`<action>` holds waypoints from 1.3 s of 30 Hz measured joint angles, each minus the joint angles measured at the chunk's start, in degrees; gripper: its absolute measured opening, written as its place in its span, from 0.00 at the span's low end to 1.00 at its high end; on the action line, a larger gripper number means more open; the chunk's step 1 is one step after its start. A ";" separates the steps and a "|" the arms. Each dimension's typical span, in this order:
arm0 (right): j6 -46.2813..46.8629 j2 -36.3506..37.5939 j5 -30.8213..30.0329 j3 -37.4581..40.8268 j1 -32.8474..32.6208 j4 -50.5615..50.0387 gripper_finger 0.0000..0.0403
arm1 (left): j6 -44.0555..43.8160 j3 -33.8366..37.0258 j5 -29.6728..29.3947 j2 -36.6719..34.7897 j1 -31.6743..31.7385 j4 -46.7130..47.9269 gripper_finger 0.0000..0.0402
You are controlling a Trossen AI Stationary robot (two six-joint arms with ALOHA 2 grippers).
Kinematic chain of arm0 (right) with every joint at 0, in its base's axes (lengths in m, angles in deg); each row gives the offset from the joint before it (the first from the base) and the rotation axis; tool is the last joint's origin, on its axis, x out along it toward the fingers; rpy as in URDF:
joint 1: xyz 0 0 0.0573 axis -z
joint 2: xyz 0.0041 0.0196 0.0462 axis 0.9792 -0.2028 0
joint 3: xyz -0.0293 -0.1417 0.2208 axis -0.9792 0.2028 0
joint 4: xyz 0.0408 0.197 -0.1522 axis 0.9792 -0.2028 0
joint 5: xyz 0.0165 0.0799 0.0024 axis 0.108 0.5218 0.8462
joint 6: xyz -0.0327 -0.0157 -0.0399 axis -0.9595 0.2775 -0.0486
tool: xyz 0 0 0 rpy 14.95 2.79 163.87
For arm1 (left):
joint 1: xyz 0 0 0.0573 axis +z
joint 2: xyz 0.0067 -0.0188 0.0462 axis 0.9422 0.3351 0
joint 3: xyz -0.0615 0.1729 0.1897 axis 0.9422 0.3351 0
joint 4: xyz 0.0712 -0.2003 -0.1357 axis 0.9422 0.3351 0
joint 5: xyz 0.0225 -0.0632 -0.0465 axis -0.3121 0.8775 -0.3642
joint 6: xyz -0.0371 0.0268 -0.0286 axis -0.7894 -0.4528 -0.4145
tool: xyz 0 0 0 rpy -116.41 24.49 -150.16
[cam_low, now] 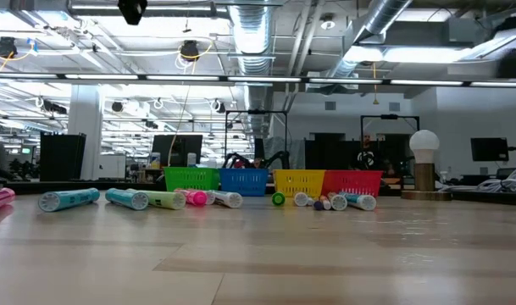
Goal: Pick & Place Markers
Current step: Put the orange highlighter into the yellow basket
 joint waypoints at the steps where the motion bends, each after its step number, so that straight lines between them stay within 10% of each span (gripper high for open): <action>1: -0.75 0.14 -1.32 0.00 1.16 -0.89 0.13 | 0.78 0.00 -0.02 -0.80 0.30 0.01 0.52; 20: -2.53 17.33 -19.66 -0.22 31.65 -8.63 0.13 | 8.56 -0.02 -0.59 -1.85 1.96 14.77 0.52; 39: -5.25 15.66 0.14 -0.27 63.85 48.33 0.16 | 4.53 -0.02 -1.49 -0.62 1.96 15.48 0.52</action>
